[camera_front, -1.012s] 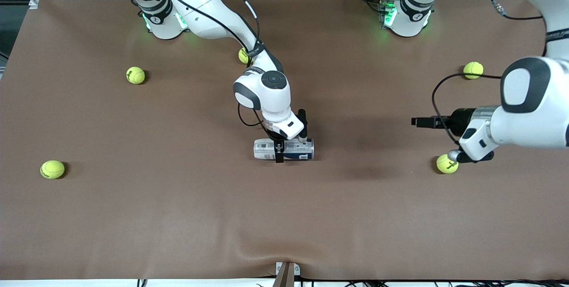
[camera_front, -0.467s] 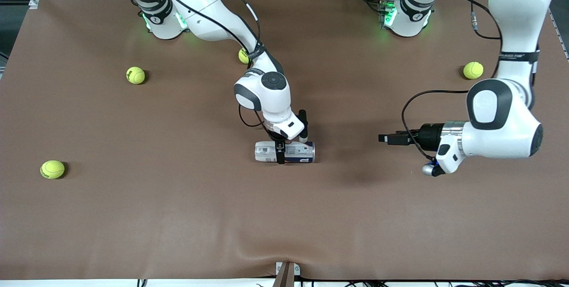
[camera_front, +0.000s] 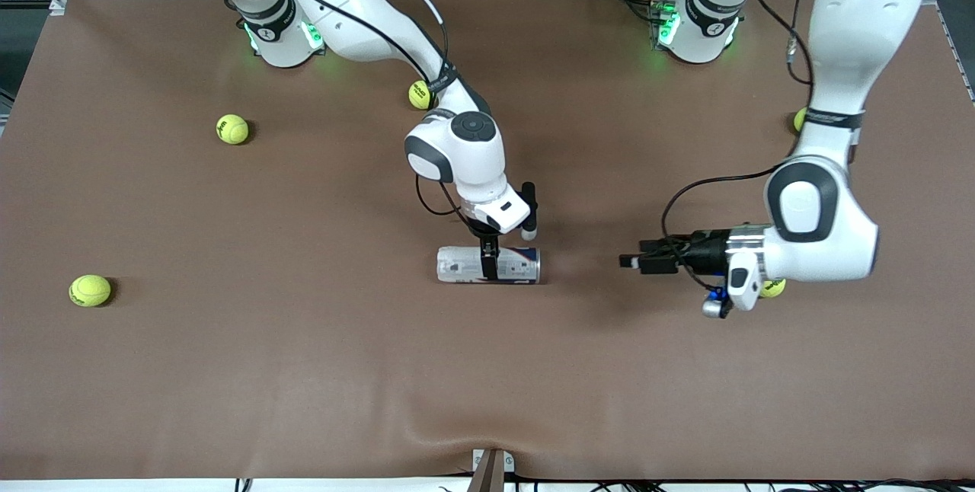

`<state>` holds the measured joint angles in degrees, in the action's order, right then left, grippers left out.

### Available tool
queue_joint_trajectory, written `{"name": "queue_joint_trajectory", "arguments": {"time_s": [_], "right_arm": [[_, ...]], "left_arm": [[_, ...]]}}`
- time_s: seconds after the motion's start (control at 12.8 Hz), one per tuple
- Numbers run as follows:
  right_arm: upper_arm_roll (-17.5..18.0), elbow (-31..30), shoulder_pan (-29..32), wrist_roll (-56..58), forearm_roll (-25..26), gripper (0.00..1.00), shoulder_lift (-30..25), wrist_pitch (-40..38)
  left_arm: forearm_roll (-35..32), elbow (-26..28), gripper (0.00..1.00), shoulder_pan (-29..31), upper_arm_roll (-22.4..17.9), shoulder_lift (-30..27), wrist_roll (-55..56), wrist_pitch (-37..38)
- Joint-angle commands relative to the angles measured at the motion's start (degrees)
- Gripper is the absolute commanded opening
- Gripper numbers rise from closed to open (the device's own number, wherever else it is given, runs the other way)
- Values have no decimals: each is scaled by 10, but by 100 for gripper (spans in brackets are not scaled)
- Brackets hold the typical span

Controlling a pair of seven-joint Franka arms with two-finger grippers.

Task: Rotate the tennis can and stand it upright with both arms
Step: 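Reach the left gripper toward the can's open end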

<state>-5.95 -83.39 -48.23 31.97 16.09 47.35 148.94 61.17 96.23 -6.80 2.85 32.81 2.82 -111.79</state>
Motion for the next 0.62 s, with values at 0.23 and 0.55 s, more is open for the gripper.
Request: {"name": "queue_joint_trajectory", "arguments": {"time_s": [0.23,0.55], "right_arm": [[11,-13,-3,-14,-39,100,-78,-97],[9,-28,41,-91,-58,100,-143,-167]], "left_arm": [[229,16,100,-65,-1,58,-119,-95],[286,21,100,-94,-1,78,-164,-123]]}}
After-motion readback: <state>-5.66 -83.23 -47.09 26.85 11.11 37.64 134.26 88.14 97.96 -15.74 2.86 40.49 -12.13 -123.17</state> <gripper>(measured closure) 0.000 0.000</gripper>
